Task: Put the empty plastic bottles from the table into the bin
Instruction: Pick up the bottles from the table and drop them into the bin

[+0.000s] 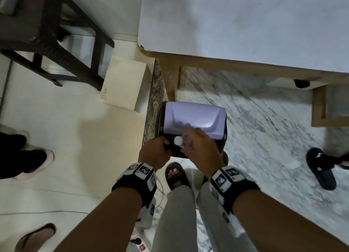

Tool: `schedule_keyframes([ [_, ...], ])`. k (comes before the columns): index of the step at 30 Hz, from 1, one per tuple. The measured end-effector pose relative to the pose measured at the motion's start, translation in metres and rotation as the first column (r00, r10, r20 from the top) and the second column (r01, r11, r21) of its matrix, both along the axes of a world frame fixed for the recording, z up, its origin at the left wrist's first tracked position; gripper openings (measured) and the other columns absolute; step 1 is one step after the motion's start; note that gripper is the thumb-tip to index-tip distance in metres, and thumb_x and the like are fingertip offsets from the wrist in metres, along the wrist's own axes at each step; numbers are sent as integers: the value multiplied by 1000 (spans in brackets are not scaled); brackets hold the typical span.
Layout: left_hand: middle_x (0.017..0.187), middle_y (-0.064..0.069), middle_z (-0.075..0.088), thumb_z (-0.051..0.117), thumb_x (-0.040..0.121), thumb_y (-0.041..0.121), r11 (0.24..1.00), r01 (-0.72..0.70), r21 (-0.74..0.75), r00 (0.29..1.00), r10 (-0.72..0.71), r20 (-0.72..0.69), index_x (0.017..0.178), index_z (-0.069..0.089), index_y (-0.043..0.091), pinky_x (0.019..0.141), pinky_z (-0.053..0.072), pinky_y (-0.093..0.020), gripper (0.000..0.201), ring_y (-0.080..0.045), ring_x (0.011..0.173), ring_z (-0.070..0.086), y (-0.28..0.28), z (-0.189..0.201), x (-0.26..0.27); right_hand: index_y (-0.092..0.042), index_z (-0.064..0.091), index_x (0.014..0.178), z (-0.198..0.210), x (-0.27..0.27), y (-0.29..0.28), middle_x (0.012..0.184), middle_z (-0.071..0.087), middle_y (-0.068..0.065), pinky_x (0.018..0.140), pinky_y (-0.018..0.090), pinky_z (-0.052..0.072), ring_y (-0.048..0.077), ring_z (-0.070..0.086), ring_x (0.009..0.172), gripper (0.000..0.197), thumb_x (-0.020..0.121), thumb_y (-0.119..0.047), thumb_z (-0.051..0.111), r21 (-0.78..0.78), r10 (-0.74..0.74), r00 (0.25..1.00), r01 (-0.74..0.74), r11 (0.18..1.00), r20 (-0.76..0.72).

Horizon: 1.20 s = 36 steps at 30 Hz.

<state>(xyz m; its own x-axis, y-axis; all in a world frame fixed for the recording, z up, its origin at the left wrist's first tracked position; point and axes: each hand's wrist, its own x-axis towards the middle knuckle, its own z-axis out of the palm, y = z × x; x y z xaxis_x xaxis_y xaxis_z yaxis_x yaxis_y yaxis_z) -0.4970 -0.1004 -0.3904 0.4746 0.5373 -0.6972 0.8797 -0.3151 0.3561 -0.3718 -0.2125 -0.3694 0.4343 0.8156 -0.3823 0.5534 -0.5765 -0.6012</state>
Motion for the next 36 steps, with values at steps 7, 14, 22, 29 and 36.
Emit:
schedule_keyframes([
  [7, 116, -12, 70, 64, 80, 24, 997, -57, 44, 998, 56, 23, 113, 67, 21, 88, 53, -41, 33, -35, 109, 63, 17, 2, -8, -18, 53, 129, -24, -25, -3, 126, 62, 9, 94, 45, 54, 33, 61, 113, 51, 82, 2, 54, -262, -51, 997, 35, 965, -53],
  [14, 115, -11, 70, 63, 83, 24, 1000, 19, 25, 999, -19, 26, 117, 65, 19, 86, 52, -38, 35, -34, 109, 63, 13, 24, 11, -23, 63, 120, 9, 24, -23, 122, 66, 9, 90, 44, 55, 36, 63, 111, 39, 81, -15, 58, -484, -17, 1000, 4, 875, -23],
  [22, 137, -4, 58, 66, 83, 43, 943, 324, -73, 946, -325, 2, 130, 58, 22, 105, 46, -36, 52, -25, 124, 56, 28, 170, 73, -18, 55, 130, 173, 95, -31, 130, 59, 12, 92, 43, 52, 34, 59, 116, 47, 85, -31, 60, -546, 36, 999, -28, 837, 4],
  [29, 138, 0, 56, 64, 82, 47, 835, 542, 94, 839, -544, -3, 124, 63, 25, 101, 47, -35, 47, -24, 123, 55, 55, 371, 164, -21, 63, 126, 372, 180, -33, 133, 59, 4, 99, 36, 47, 27, 57, 120, 46, 83, -38, 69, -440, -26, 990, 83, 894, 135],
  [36, 146, -4, 48, 62, 86, 48, 763, 512, 395, 799, -592, 109, 137, 51, 24, 109, 40, -38, 57, -23, 131, 48, 64, 526, 251, -23, 61, 129, 521, 250, -58, 136, 57, 1, 100, 33, 43, 24, 54, 123, 48, 85, -40, 69, -257, -161, 924, 258, 931, 346],
])
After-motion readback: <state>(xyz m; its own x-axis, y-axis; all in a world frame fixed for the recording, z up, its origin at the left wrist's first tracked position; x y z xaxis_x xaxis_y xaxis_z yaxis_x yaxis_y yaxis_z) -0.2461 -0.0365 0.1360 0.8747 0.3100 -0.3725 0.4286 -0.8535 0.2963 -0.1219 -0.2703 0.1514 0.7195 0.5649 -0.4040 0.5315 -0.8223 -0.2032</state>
